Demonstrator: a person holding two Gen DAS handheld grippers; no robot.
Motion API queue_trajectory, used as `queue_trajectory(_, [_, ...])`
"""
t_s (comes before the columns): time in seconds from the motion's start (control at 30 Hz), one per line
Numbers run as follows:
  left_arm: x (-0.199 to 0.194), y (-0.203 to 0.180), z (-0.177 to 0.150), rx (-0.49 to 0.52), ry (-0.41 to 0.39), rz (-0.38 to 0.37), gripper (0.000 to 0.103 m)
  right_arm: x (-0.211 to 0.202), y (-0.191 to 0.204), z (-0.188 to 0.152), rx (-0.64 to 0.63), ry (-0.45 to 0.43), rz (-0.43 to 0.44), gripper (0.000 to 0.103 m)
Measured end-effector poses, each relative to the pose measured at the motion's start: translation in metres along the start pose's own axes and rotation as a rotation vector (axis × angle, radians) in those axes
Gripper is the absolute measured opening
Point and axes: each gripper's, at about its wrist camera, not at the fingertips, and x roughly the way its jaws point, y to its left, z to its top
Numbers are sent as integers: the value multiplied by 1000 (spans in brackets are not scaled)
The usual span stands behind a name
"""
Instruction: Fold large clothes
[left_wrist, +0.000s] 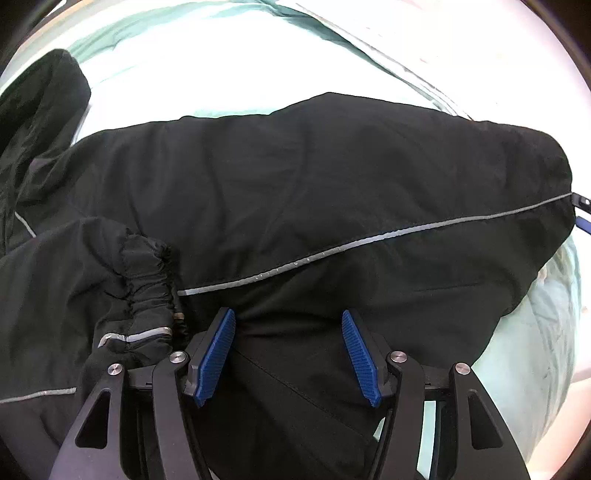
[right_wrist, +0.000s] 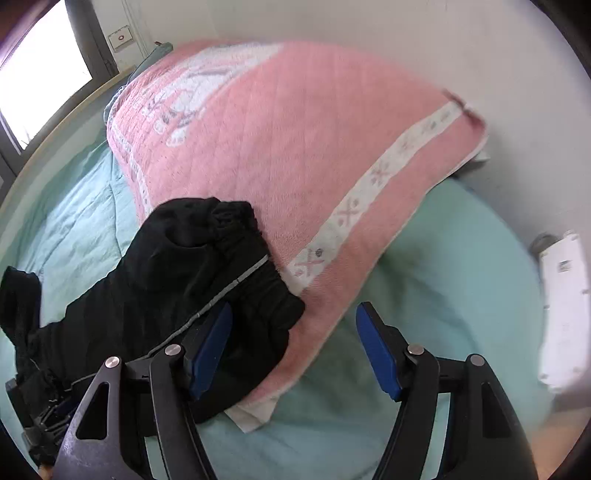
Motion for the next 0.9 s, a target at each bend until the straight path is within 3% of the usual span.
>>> queue_trajectory(0.07, [0,-3,-1,3,-6,10,62,6,3,-1,9,3,32,70])
queue_trajectory(0.1, [-1,-4,-2,2,-10,14,62,6,7,-2,2,6,55,52])
queue_trajectory(0.13, [-2,-6,-2,1,-13,18,62,3,10,-3,-10,7,87,43])
queue_trajectory(0.2, [-4,-15,-6,2,-21,28,62,-10,23,-7,-52,-1,142,40])
queue_trajectory(0.33, [-12,-24,-14,12,-30,25,62,-37,32,-9,-74,-30,400,40])
queue_trajectory(0.37, [-12,-24,-11,10,-29,21,62,-37,33,-8,-76,-33,417,40])
queue_trajectory(0.43, [-14,-24,-12,8,-30,11,62,-28,39,-4,-101,-31,379,48])
queue_trajectory(0.47, [-15,-24,-13,9,-32,8,62,-19,41,-2,-111,-19,335,57])
queue_trajectory(0.53, [-18,-23,-12,11,-34,8,62,0,42,1,-111,16,303,60])
queue_trajectory(0.57, [-20,-20,-11,12,-36,8,62,12,40,2,-104,37,290,53])
queue_trajectory(0.6, [-20,-20,-11,13,-40,8,62,22,36,2,-81,60,262,39])
queue_trajectory(0.7, [-21,-10,-8,-4,-58,-8,60,17,19,3,4,34,258,23])
queue_trajectory(0.83, [-36,-6,-7,-10,-131,-111,59,-19,22,-7,-51,-72,146,21])
queue_trajectory(0.9, [-6,-1,-7,-13,-27,-100,59,-15,28,-9,-76,-50,115,20])
